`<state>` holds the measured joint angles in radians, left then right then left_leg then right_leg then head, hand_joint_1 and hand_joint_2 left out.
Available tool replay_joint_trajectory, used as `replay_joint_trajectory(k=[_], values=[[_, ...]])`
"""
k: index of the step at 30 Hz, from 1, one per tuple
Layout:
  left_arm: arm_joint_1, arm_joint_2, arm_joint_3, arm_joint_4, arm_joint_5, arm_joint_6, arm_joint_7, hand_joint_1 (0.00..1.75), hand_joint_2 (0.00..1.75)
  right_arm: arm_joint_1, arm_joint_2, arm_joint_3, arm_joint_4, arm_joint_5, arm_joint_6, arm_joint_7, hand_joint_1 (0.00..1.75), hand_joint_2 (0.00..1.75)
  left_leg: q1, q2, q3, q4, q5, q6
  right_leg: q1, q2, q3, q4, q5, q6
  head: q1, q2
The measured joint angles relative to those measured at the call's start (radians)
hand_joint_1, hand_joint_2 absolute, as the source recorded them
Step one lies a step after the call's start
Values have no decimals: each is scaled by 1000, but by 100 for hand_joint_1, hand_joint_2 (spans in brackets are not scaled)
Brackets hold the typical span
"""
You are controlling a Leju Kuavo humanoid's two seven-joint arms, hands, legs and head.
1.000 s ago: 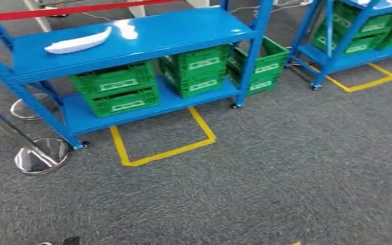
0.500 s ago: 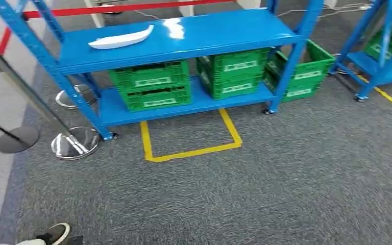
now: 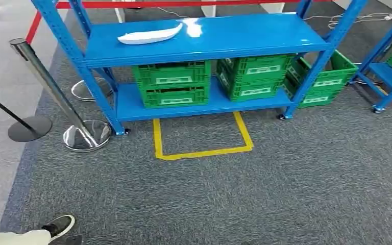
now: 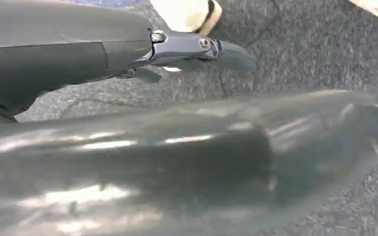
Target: Take the parts from the cabinet and place them on the table.
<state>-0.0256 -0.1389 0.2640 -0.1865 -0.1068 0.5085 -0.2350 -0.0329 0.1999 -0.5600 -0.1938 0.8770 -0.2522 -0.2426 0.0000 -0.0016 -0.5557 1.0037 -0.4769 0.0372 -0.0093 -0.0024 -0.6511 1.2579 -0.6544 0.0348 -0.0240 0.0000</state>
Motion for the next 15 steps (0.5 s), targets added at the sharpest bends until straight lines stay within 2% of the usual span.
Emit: replay_joint_trajectory(k=[1, 2, 3, 4, 5, 6, 7, 8, 10, 12, 13, 15], values=[[0, -1, 0, 0, 0, 0, 0, 0, 0, 2, 0, -2, 0, 0, 3, 0, 0, 0, 0, -3, 1, 0, -1, 2, 0, 0, -40, 61, -12, 3, 0, 0], [1, -2, 0, 0, 0, 1, 0, 0, 0, 4, 0, -3, 0, 0, 3, 0, 0, 0, 0, -6, 3, 0, -3, 1, -1, 0, -55, 71, 2, 5, 0, 0], [2, -2, 0, 0, 0, 1, 0, 0, 0, 6, 0, -5, 0, 0, 5, 0, 0, 0, 2, -9, 6, 1, -6, -1, -3, 0, -46, 35, 40, 6, 0, 0], [2, -2, 0, 0, 0, 2, 0, 0, 0, 6, -1, -8, 0, 0, 5, 0, 0, 0, 3, -13, 11, 2, -9, -5, -5, 0, -17, -35, 90, 8, 0, 0], [2, -2, 0, 0, 0, 1, 0, 0, 0, 5, -1, -10, 0, 0, 6, 0, 0, 0, 6, -16, 18, 4, -16, -11, -9, 1, 26, -131, 144, 10, 0, 0], [1, -3, 0, 0, 0, 0, -2, 0, 0, 5, -1, -11, 0, 0, 8, 0, 0, 0, 6, -17, 21, 10, -23, -17, -14, 3, 60, -209, 168, 14, 2, 0], [0, -2, 0, 0, -1, 0, -3, 0, 0, 3, 0, -11, 1, 0, 12, 0, 0, 0, -2, -20, 15, 22, -34, -26, -10, 12, 77, -235, 146, 11, 7, 0], [0, -2, 0, 0, -1, -1, -3, 0, 0, 3, 0, -11, 1, 0, 16, 0, 0, 0, -2, -21, 15, 20, -35, -29, -10, 13, 85, -228, 145, -4, 4, 0], [2, -2, -1, 0, -2, -3, -3, 0, 0, 7, 0, -13, 1, 0, 20, 0, 0, 0, 0, -21, 18, 18, -34, -32, -6, 13, 83, -226, 142, -13, 1, 0], [2, -1, -1, 0, -6, -3, -3, 0, 0, 6, 0, -14, 1, 0, 30, -1, 0, 0, 4, -15, 19, 37, -50, -40, -11, 9, 93, -231, 141, -25, 0, 0], [0, -1, -1, 0, -9, -3, -4, 0, 0, 6, 0, -14, 1, 0, 35, -2, 0, 0, 4, -10, -6, 90, -78, -45, -10, 6, 99, -231, 136, -33, -5, 0], [-1, -1, -1, 0, -9, -3, -5, 0, 0, 6, 0, -14, 1, -1, 39, -3, 0, 0, 5, -10, -94, 259, -149, -50, -8, 0, 107, -231, 127, -40, -4, 0]])
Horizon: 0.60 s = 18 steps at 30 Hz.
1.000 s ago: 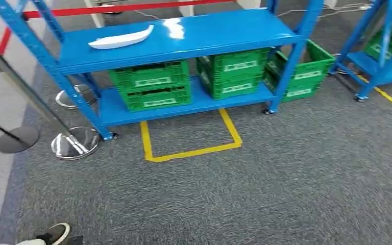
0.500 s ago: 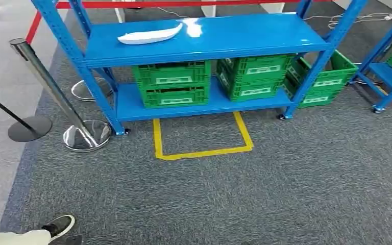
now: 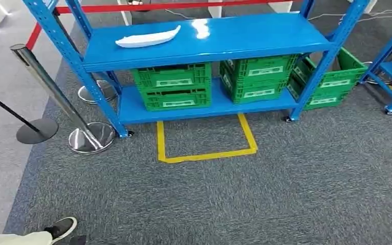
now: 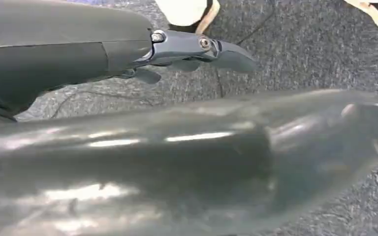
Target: Take the parts from the cabinet and place them on the table.
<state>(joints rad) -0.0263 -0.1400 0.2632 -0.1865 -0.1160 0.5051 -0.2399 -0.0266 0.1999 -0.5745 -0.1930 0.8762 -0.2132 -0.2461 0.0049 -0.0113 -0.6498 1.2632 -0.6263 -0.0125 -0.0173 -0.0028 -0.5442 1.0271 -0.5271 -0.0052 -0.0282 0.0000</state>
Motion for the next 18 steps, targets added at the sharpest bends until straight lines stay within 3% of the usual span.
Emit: replay_joint_trajectory(k=[1, 2, 3, 4, 6, 7, 12, 15, 16, 17, 18], values=[[2, 0, 0, 0, -1, -3, 0, 0, 0, 0, 0, -1, 0, -2, 1, -1, 0, 0, 0, 0, -41, 70, -19, 0, 1, -1, 4, 0, -5, -1, 1, 0], [5, 0, 0, 0, -2, -5, 0, 0, 0, 1, 0, -2, 0, -2, 2, -1, 0, 0, 1, 0, -64, 97, -10, 1, 2, -1, 11, 0, -10, -1, 1, 0], [7, 0, 0, 0, -3, -6, 0, 0, 0, 1, 0, -2, 0, -2, 3, -1, 0, 0, 0, 0, -60, 74, 27, 4, 4, 0, 19, 0, -16, 0, 1, 0], [6, 0, 0, 0, -4, -6, -1, 0, 0, 1, 0, -2, 0, -2, 5, -1, 0, 0, 0, 0, -41, 16, 75, 9, 5, 0, 29, 0, -23, 1, 0, 0], [5, 0, 0, 0, -7, -6, -1, 0, 0, 1, 0, -2, 0, -2, 6, -3, 0, 0, -4, 4, 30, -171, 182, 24, 5, -1, 53, -1, -41, 7, 1, 0], [5, 1, 0, 0, -7, -6, -1, 0, 0, 2, 0, -2, 0, -3, 7, -3, 0, 0, -8, 8, 42, -173, 160, 25, 5, -2, 50, -6, -45, 10, 2, 0], [5, 2, 0, 0, -7, -6, -1, 0, 0, 2, 0, -3, 1, -3, 8, -4, 0, 0, -12, 8, 43, -175, 157, 26, 8, -2, 50, -5, -48, 12, 2, 0], [1, 2, -1, 0, -9, -6, -1, 0, 0, -2, 0, -4, 0, -5, 9, -11, 0, 0, -18, 9, 60, -216, 142, 33, 5, -5, 54, -15, -51, 24, 2, 0], [6, 5, -1, 0, -10, -5, -1, 0, 0, -5, 0, -5, 0, -6, 10, -13, 0, 0, -11, 3, 96, -242, 133, 57, 3, 0, 28, 73, -81, 42, 6, 0], [4, 4, -1, 0, -10, -5, -1, 0, 0, -6, 0, -5, 0, -6, 10, -13, 0, 0, -12, 3, 100, -242, 124, 63, 3, 1, -41, 180, -128, 45, 6, 0], [4, 3, -1, 0, -10, -6, -1, 0, 0, -4, 0, -5, 0, -6, 10, -13, 0, 0, -13, 3, 105, -242, 119, 65, 3, 1, -92, 254, -157, 48, 5, 0]])
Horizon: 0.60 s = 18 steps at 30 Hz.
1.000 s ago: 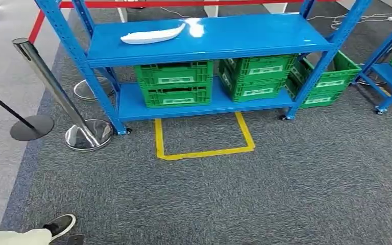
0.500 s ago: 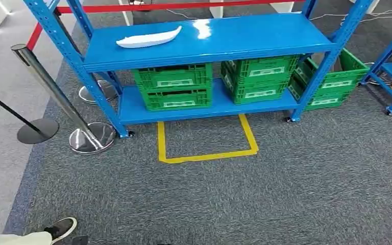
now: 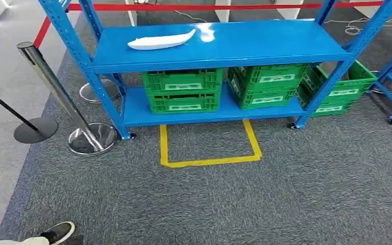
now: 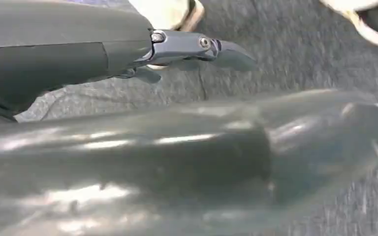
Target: Take the parts from the cabinet and place them on the table.
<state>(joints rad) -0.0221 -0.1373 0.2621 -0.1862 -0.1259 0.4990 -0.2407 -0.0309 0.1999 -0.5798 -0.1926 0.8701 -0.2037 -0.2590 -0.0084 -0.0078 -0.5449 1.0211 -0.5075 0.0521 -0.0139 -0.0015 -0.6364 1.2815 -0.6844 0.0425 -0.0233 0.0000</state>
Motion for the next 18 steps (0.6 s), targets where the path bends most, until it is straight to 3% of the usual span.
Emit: replay_joint_trajectory(k=[1, 2, 3, 5, 6, 7, 8, 10, 12, 13, 15, 16, 17, 18], values=[[0, -1, 0, 0, 0, 0, 0, 0, 0, 2, 0, -1, 0, 0, 0, 0, 0, 0, 0, 0, 7, 0, -6, -1, 1, 0, -37, 44, -6, 1, 2, 0], [2, -2, 0, 0, 0, 0, 0, 0, 0, 4, 0, -2, 0, -1, 0, 1, 0, 0, 0, -1, 16, 0, -13, -1, 1, 0, -54, 43, 17, 3, 1, 0], [3, -2, 0, 0, 0, 0, 0, 0, 0, 5, 0, -2, 0, -1, 0, 1, 0, 0, 2, -3, 29, 0, -22, -4, 0, 0, -49, -2, 68, 4, 1, 0], [2, -2, 0, 0, 0, 0, 0, 0, 0, 5, 0, -2, 0, -1, 0, 1, 0, 0, 5, -5, 58, 0, -41, -12, -2, 0, 3, -164, 195, 2, 1, 0], [2, -2, -1, 0, 0, 0, 0, 0, 0, 6, 0, -2, 0, -2, 0, 1, 0, 0, 6, -5, 67, -2, -53, -19, 0, 4, 22, -199, 206, 3, 0, 0], [-2, -2, -1, 0, 0, 1, 0, 0, 0, 6, 0, -2, 2, -2, 0, 1, 0, 0, 4, -6, 71, 4, -58, -25, 5, 2, 14, -232, 163, -2, 3, -1], [-2, -2, -1, 0, 0, 1, 0, 0, 0, 3, 0, -3, 2, -2, 1, 1, 0, 0, 2, -5, 65, 2, -66, -34, 5, -2, 31, -225, 174, -19, 10, 0], [-1, -3, -1, 0, -1, 1, 0, 0, 0, 8, -1, -3, 2, -1, 6, 1, 0, 0, 3, -4, 80, 4, -69, -41, 6, 0, 36, -228, 177, -30, 3, 0], [-2, -1, -2, 0, -2, 1, 0, 0, 0, 8, -1, -4, 2, 3, 10, 1, 0, 0, 4, -3, 67, 47, -72, -48, 0, 0, 58, -237, 173, -38, 0, 0], [-4, -1, -2, 0, -2, 0, 0, 0, 0, 7, -1, -4, 2, 4, 11, 1, 0, 0, 6, -1, 30, 115, -82, -56, 0, -2, 68, -241, 168, -43, -4, 0], [-5, -1, -2, 0, -4, 0, 0, 0, 0, 6, -1, -4, 2, 4, 14, 0, 0, 0, 9, -1, -62, 261, -146, -65, 0, -2, 83, -243, 154, -47, -2, 0], [-2, -1, -2, 0, -6, -1, 0, 0, 0, 7, -1, -5, 2, 4, 14, 0, 0, 0, 9, -1, -101, 308, -171, -66, 1, -1, 93, -244, 145, -49, -3, 0], [0, -1, -2, 0, -6, -4, 0, 0, 0, 7, -2, -5, 2, 4, 14, 0, 0, 0, 9, -1, -122, 315, -171, -66, 2, 1, 104, -244, 136, -48, -3, 0], [1, -2, -3, 0, -7, -4, 0, 0, 0, 7, -2, -5, 2, 4, 16, 0, 0, 0, 10, -1, -126, 290, -149, -64, 2, 3, 117, -244, 126, -48, -3, 0]])
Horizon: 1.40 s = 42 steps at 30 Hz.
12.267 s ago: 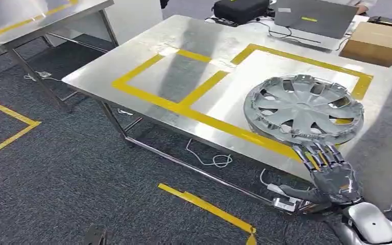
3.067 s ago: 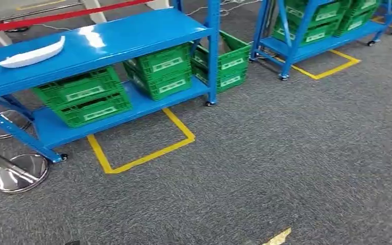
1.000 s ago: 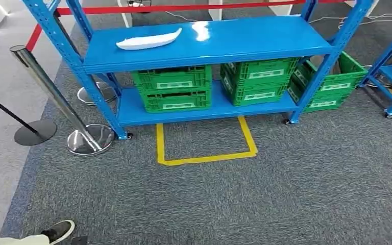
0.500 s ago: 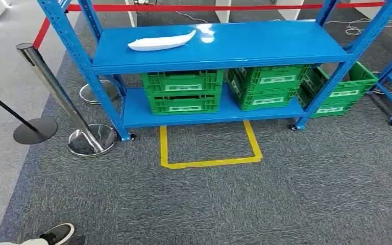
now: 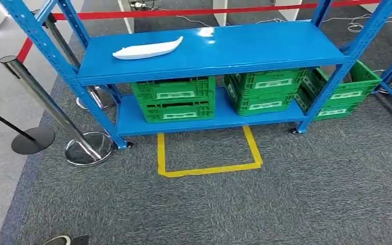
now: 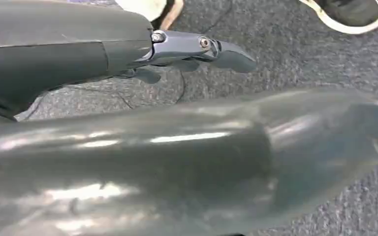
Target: Take the parts from the cabinet and place them on the table.
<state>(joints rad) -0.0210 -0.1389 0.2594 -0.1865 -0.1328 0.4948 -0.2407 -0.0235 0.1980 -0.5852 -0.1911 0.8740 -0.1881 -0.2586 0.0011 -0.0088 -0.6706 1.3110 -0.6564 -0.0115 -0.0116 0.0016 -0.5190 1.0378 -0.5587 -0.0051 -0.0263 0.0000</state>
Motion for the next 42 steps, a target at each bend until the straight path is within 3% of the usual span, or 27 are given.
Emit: replay_joint_trajectory(k=[1, 3, 4, 5, 7, 9, 10, 13, 14, 16, 18, 19, 20, 21, 23, 25, 28, 29, 30, 33, 34, 35, 36, 37, 39, 40, 42], values=[[0, 0, 0, 0, -1, 0, 0, 0, 0, 0, 0, -1, 0, 0, 2, 0, 0, 0, 0, 0, 9, -57, 48, 5, 1, 0, 17, 0, -11, 1, 0, 0], [1, 0, 0, 0, -2, 0, -1, 0, 0, 2, 0, -1, 0, 0, 6, 0, 0, 0, -7, 3, 38, -212, 199, 26, 0, -3, 32, -7, -32, 3, 0, 0], [2, 3, 0, 0, -1, 0, -1, 0, 0, -1, 1, -1, 3, 0, 8, 1, 0, 0, -17, 6, 33, -202, 170, 30, 3, 0, 58, -4, -39, 8, 4, -1], [0, 3, 0, 0, -1, 0, -1, 0, 0, -5, 1, -1, 3, -1, 8, 3, 0, 0, -23, 9, 40, -244, 162, 37, 0, -1, 43, -11, -44, 15, -3, -1], [0, 3, 0, 0, -2, 1, -2, 0, 0, -4, 2, -2, 3, -3, 8, 6, 0, 0, -26, 6, 57, -266, 173, 55, -1, -3, 66, -8, -23, 30, -4, 0], [1, 1, 0, 0, -2, 0, -3, 0, 0, -5, 2, -3, 3, -3, 10, 6, 0, 0, -19, 4, 99, -294, 183, 63, -1, -4, 75, -6, -42, 35, -2, 0], [0, 3, 0, 0, -2, 0, -3, 0, 0, -9, 2, -3, 3, -3, 10, 5, 0, 0, -18, 4, 108, -297, 180, 69, 0, -3, 57, 30, -60, 38, 5, 0], [-3, 1, 0, 0, -2, 0, -3, 0, 0, -10, 2, -3, 4, -3, 10, 5, 0, 0, -18, 3, 118, -297, 161, 74, 0, -3, -91, 236, -141, 47, 11, 0], [-3, 0, 0, 0, -2, 0, -3, 0, 0, -8, 1, -3, 4, -3, 10, 6, 0, 0, -18, 2, 127, -297, 153, 72, 0, -2, -126, 264, -147, 49, 12, 0], [2, -1, 0, 0, -2, 0, -3, 0, 0, -4, 0, -5, 4, -4, 10, 8, 0, 0, -15, -1, 154, -296, 134, 68, -1, -3, -132, 197, -75, 49, 12, 0], [1, -1, 0, 0, -2, 0, -3, 0, 0, -3, 0, -5, 4, -4, 10, 10, 0, 0, -14, -1, 182, -297, 110, 60, -1, -3, -98, 42, 61, 50, 13, 0], [-2, -1, 0, 0, -2, 0, -3, 0, 0, 0, 0, -6, 6, -4, 11, 14, 0, 0, -16, 0, 191, -291, 100, 53, 2, -2, -104, 17, 71, 43, 15, -1], [-4, -1, 0, 0, -2, 0, -3, 0, 0, -4, 0, -6, 6, -5, 11, 16, 0, 0, -17, -1, 185, -293, 99, 48, 5, -2, -102, 2, 53, 30, 24, -1], [-6, -1, 0, 0, -2, 0, -3, 0, 0, -7, 0, -6, 6, -5, 11, 17, 0, 0, -16, 0, 184, -299, 94, 42, 6, -1, -88, 1, 73, 20, 32, -1], [-4, -1, 0, 0, -2, 0, -3, 0, 0, -1, 0, -8, 6, -5, 11, 16, 0, 0, -16, 0, 195, -293, 95, 36, 4, 3, -78, -3, 68, 11, 37, -1], [-6, 0, -1, 0, -2, 0, -3, 0, 0, -1, 0, -8, 6, -6, 14, 16, 0, 0, -14, 3, 172, -227, 79, 24, -1, -1, -54, -14, 61, 0, 32, -1], [-7, 0, 0, 0, -2, 0, -3, 0, 0, -6, 0, -10, 6, -6, 18, 16, 0, 0, -5, 3, 46, -18, -14, 8, 0, -1, -37, -15, 43, -6, 30, -1], [-4, 0, 0, 0, -2, 0, -3, 0, 0, -6, 0, -10, 6, -7, 18, 16, 0, 0, -2, 3, 16, 19, -22, 6, 0, 0, -29, -15, 37, -6, 30, -1], [-2, 0, 0, 0, -2, 0, -3, 0, 0, -5, -1, -11, 6, -7, 19, 16, 0, 0, 0, 3, 8, 10, -1, 5, 0, 1, -20, -15, 31, -5, 29, -1], [-2, 0, 0, 0, -3, 0, -6, 0, 0, -6, 0, -13, 6, -8, 27, 18, 0, 0, 2, 3, 71, -203, 169, 13, 0, 2, 15, -16, 8, 1, 30, -1], [-1, 0, 0, 0, -3, 0, -8, 0, 0, -5, 0, -13, 6, -8, 29, 18, 0, 0, 1, 5, 88, -238, 177, 17, -2, 1, 13, -18, 2, 6, 33, -1], [-3, 1, 0, 0, -3, 1, -9, 0, 0, -5, 0, -13, 6, -8, 32, 17, 0, 0, -10, 8, 78, -230, 89, 22, 0, 4, 26, -17, -3, 14, 39, -2], [-5, 1, 0, 0, -4, 1, -11, 0, 0, -8, 0, -14, 6, -7, 33, 16, 0, 0, -14, 4, 85, -245, 87, 33, -1, 2, 15, -18, -9, 24, 40, -3], [0, 1, 0, 0, -4, 1, -11, 0, 0, -8, 0, -14, 7, -6, 33, 16, 0, 0, -13, 2, 90, -262, 114, 43, 0, 0, 36, -2, -3, 32, 40, -3], [3, 0, 0, 0, -7, 0, -11, 0, 0, -5, 0, -14, 7, -6, 35, 18, 0, 0, -9, 3, 114, -269, 144, 61, -2, 0, 31, 11, -11, 45, 41, -3], [0, 1, 0, 0, -7, 0, -11, 0, 0, -6, 0, -14, 7, -6, 34, 18, 0, 0, -9, 5, 121, -272, 142, 66, -1, 0, 26, 31, -34, 44, 46, -3], [-5, 1, 0, 0, -11, 0, -11, 0, 0, -11, 0, -15, 7, -7, 32, 22, 0, 0, -13, 5, 124, -271, 138, 71, -1, -1, -42, 147, -107, 47, 59, -3]])
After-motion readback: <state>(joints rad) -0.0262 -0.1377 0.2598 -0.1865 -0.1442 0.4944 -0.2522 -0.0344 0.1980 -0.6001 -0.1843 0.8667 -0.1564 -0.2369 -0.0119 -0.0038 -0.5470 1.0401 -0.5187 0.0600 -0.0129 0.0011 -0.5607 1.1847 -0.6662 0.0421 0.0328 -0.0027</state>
